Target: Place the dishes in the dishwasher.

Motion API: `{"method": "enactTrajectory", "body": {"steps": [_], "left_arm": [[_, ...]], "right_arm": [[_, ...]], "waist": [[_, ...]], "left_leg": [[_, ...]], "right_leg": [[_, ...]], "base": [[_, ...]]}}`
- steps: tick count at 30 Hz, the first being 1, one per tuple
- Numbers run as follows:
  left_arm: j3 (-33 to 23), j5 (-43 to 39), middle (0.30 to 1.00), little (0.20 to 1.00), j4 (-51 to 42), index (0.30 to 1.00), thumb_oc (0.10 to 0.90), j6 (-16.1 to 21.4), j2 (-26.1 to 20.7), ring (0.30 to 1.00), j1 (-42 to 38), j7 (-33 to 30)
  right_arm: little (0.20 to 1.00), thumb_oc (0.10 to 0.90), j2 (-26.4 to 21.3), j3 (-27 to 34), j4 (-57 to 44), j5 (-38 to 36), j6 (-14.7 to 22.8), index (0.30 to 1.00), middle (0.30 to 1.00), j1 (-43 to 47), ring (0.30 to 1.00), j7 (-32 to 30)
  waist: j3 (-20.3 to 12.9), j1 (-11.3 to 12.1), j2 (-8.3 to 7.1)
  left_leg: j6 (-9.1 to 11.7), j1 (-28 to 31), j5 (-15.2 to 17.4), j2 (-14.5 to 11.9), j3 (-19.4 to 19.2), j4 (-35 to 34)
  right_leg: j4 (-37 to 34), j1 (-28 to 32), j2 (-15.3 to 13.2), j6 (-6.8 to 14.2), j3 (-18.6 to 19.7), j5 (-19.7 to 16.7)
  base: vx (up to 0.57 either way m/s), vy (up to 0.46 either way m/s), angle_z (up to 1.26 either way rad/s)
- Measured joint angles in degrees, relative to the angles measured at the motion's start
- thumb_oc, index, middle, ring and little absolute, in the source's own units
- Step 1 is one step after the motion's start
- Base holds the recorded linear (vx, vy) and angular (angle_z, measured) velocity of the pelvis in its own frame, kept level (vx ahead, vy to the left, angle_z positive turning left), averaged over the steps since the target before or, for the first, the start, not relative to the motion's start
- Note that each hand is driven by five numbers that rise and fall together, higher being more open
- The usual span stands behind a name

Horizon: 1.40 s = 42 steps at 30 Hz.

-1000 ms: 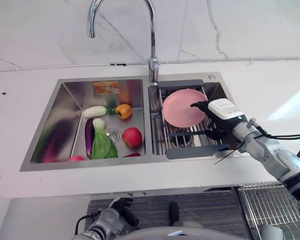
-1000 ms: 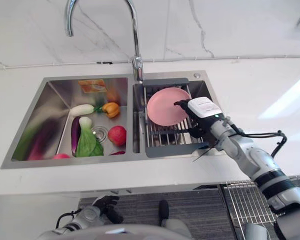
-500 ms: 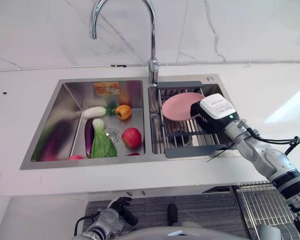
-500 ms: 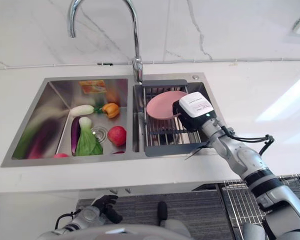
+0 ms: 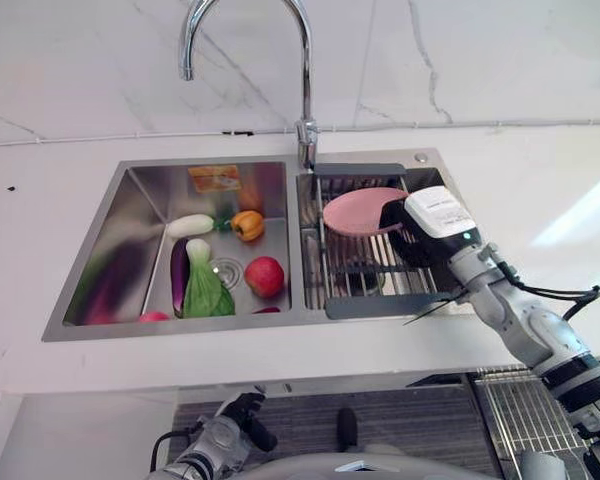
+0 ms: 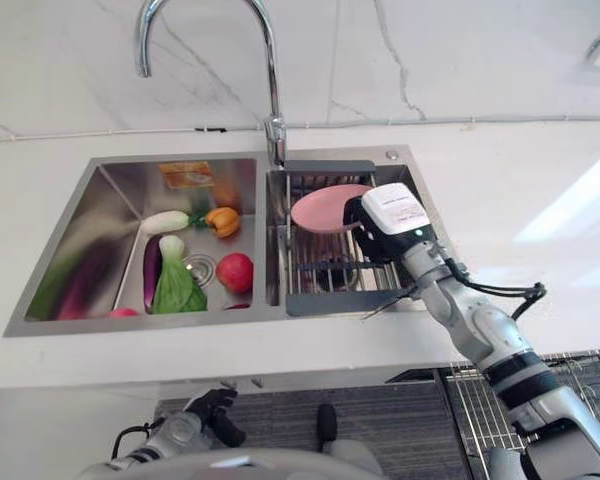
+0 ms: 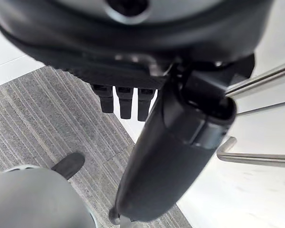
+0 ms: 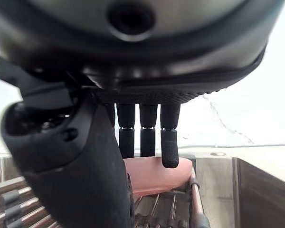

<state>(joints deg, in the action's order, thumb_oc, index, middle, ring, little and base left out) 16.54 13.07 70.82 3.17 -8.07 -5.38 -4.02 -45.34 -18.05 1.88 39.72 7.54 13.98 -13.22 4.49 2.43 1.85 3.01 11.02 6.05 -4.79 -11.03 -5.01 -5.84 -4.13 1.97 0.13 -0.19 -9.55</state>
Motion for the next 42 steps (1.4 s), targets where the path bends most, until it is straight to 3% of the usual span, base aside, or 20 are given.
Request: {"method": "enactTrajectory", "body": {"steps": [5, 9, 12, 17, 23, 27, 30, 31, 32, 33, 35, 36, 37, 38, 40, 41, 42], "left_arm": [[-0.13, 0.02, 0.900, 0.900, -0.26, 0.900, 0.800, -0.12, 0.05, 0.900, 0.64, -0.27], [-0.18, 0.05, 0.900, 0.900, -0.98, 0.900, 0.800, -0.19, 0.04, 0.900, 0.75, -0.28], [-0.15, 0.05, 0.900, 0.900, -0.97, 0.900, 0.800, -0.27, -0.18, 0.900, 1.16, -0.19], [-0.16, 0.06, 0.900, 0.900, -1.15, 0.900, 0.800, -0.21, -0.36, 0.900, 1.78, 0.51], [-2.01, 0.05, 0.900, 0.900, -1.95, 0.900, 0.800, -0.03, -0.22, 0.900, 1.92, 1.25], [-2.03, 1.20, 0.900, 0.900, -1.90, 0.900, 0.800, 0.09, -0.58, 0.900, 2.39, 1.72], [-2.02, 1.62, 0.900, 0.900, -1.83, 0.900, 0.800, -0.11, -0.89, 0.900, 2.78, 2.00], [-2.17, 2.48, 0.900, 0.900, -2.30, 0.900, 0.800, 0.30, -2.19, 0.900, 2.80, 2.13], [-2.19, 2.58, 0.900, 0.900, -2.36, 0.900, 0.800, 0.33, -3.16, 0.900, 2.78, 2.02], [-2.24, 2.83, 0.900, 0.900, -2.19, 0.900, 0.800, 0.37, -4.70, 0.900, 2.60, 1.96], [-3.10, 3.06, 0.900, 0.900, 0.86, 0.900, 0.800, -0.31, -7.30, 0.900, 1.17, 1.76], [-3.10, 3.06, 0.900, 0.900, 0.86, 0.900, 0.800, -0.31, -7.30, 0.900, 1.17, 1.76], [-4.09, 3.27, 0.900, 0.900, 0.95, 0.900, 0.800, -0.17, -7.43, 0.900, 1.72, 1.58], [-4.10, 3.41, 0.900, 0.900, 0.95, 0.900, 0.800, -0.01, -7.32, 0.900, 1.86, 1.38], [-3.84, 4.47, 0.900, 0.900, 0.82, 0.900, 0.800, -0.04, -7.09, 0.900, 1.05, 1.26], [-3.88, 4.43, 0.900, 0.900, 1.23, 0.900, 0.800, -0.20, -7.39, 0.900, 1.04, 1.43], [-3.86, 4.45, 0.900, 0.900, 1.22, 0.900, 0.800, -0.21, -7.36, 0.900, 1.13, 1.37]], "right_arm": [[0.300, 0.400, 0.02, 7.59, -8.18, -5.04, 0.63, 0.300, 0.300, -1.76, 0.300, -1.11], [0.300, 0.400, -0.46, 20.67, -16.28, -8.85, 0.57, 0.300, 0.300, -1.13, 0.300, -7.05], [0.300, 0.400, -1.49, 24.80, -18.71, -9.11, 1.10, 0.300, 0.300, -0.85, 0.300, -9.34], [0.300, 0.400, -1.96, 26.06, -19.12, -10.76, 2.06, 0.300, 0.300, -1.83, 0.300, -10.25], [0.300, 0.400, -4.21, 36.36, -22.72, -10.53, 4.16, 0.300, 0.300, -14.50, 0.300, -10.08], [0.300, 0.400, -2.98, 41.89, -23.03, -10.50, 4.09, 0.300, 0.300, -22.55, 0.300, -10.19], [0.300, 0.400, -0.39, 42.89, -22.85, -10.30, 3.18, 0.300, 0.300, -26.02, 0.300, -9.63], [0.300, 0.400, 2.91, 43.36, -22.92, -9.91, 3.69, 0.300, 0.300, -27.56, 0.300, -10.12], [0.300, 0.400, 3.01, 41.72, -22.74, -9.18, 3.23, 0.300, 0.300, -26.85, 0.300, -9.91], [0.300, 0.400, 2.94, 39.39, -21.84, -7.87, 2.95, 0.300, 0.300, -25.63, 0.300, -9.46], [0.300, 0.400, 4.01, 38.36, -19.93, -6.78, 2.52, 0.300, 0.300, -27.30, 0.300, -9.33], [0.300, 0.400, 4.01, 38.36, -19.93, -6.78, 2.52, 0.300, 0.300, -27.30, 0.300, -9.33], [0.300, 0.400, 4.73, 38.42, -18.79, -6.01, 2.33, 0.300, 0.300, -27.34, 0.300, -9.35], [0.300, 0.400, 4.89, 38.77, -18.23, -5.99, 1.89, 0.300, 0.300, -27.64, 0.300, -9.41], [0.300, 0.400, 5.06, 39.50, -16.94, -5.42, 0.97, 0.300, 0.300, -28.96, 0.300, -9.83], [0.300, 0.400, 5.55, 37.95, -14.86, -4.31, 0.59, 0.300, 0.300, -28.50, 0.300, -9.82], [0.300, 0.400, 5.48, 37.43, -14.52, -4.02, 0.26, 0.300, 0.300, -28.63, 0.300, -9.74]], "waist": [[-0.32, -0.92, 0.58], [-0.58, -0.65, 0.90], [-0.75, -1.40, 0.78], [-0.96, -2.94, 0.39], [-0.65, -3.29, -0.44], [-0.50, -5.91, -1.11], [-0.16, -8.04, -1.93], [0.34, -8.82, -3.28], [0.80, -8.62, -4.01], [1.89, -7.93, -5.41], [3.43, -11.59, -7.26], [3.43, -11.59, -7.26], [3.46, -11.58, -7.18], [3.81, -11.10, -6.35], [5.00, -9.67, -4.11], [5.09, -7.94, -4.32], [4.95, -7.28, -4.24]], "left_leg": [[0.00, 0.04, 0.00, 0.14, -0.05, -0.03], [0.00, 0.18, 0.00, 0.19, -0.12, -0.07], [0.00, 0.46, 0.00, 0.31, -0.65, -0.05], [-0.05, 0.69, 0.03, 0.37, -1.06, -0.08], [-0.32, -0.33, 0.22, 0.87, -1.16, -0.13], [-0.74, -0.20, 0.46, 2.03, -2.62, -0.13], [-1.30, -0.09, 0.60, 2.54, -4.52, -0.13], [-1.53, -1.98, 0.35, 3.62, -7.82, 0.23], [-1.55, -2.68, 0.36, 3.83, -11.12, 0.33], [-1.74, -3.29, 0.28, 3.19, -15.71, 0.30], [-2.48, -3.21, 0.76, 3.28, -16.56, 0.63], [-2.48, -3.21, 0.76, 3.28, -16.56, 0.63], [-2.42, -2.75, 0.72, 2.57, -17.90, 0.50], [-2.32, -2.62, 0.66, 1.57, -19.10, 0.78], [-1.58, -3.90, 0.14, -1.71, -19.17, 2.88], [-1.51, -4.43, 0.18, -2.99, -19.49, 5.62], [-1.49, -4.34, 0.21, -3.26, -19.59, 5.95]], "right_leg": [[0.06, -0.04, -0.04, 0.01, 0.20, -0.01], [0.10, 0.04, 0.01, 0.05, 0.26, -0.03], [0.11, 0.08, 0.07, 0.12, 0.79, -0.09], [0.10, 0.12, 0.07, 0.52, 1.30, -0.02], [0.16, -1.15, -0.07, 0.88, 2.01, -0.76], [0.22, -1.79, -0.24, 1.34, 3.76, -1.23], [0.24, -2.77, -0.33, 2.29, 6.08, -1.65], [0.83, -6.17, 0.55, 4.91, 9.03, -4.62], [0.38, -8.08, 1.11, 8.17, 10.44, -7.15], [0.29, -10.40, 1.68, 11.81, 9.56, -9.96], [0.17, -10.72, 0.59, 12.85, 2.54, -7.99], [0.17, -10.72, 0.59, 12.85, 2.54, -7.99], [1.27, -10.70, -0.36, 10.85, -2.97, -4.19], [2.83, -10.78, -1.81, 10.17, -4.42, -2.82], [12.11, -10.67, -7.54, 12.48, -2.76, 0.78], [18.40, -10.67, -10.59, 8.64, -4.71, 3.88], [19.41, -10.27, -11.32, 7.51, -5.58, 4.42]], "base": [[0.00, 0.000, 0.00], [-0.02, 0.001, 0.00], [-0.03, 0.003, -0.09], [-0.01, 0.019, -0.06], [-0.03, 0.063, -0.05], [-0.04, 0.097, -0.22], [-0.23, 0.081, -0.55], [-0.23, 0.007, -1.19], [-0.19, 0.007, -1.94], [-0.10, -0.023, -1.60], [-0.12, -0.027, -0.57], [-0.12, -0.018, -0.17], [-0.17, -0.005, -0.43], [-0.28, 0.005, -0.52], [-0.40, -0.037, -0.30], [-0.36, -0.115, -0.21], [-0.22, -0.143, -0.37]]}}
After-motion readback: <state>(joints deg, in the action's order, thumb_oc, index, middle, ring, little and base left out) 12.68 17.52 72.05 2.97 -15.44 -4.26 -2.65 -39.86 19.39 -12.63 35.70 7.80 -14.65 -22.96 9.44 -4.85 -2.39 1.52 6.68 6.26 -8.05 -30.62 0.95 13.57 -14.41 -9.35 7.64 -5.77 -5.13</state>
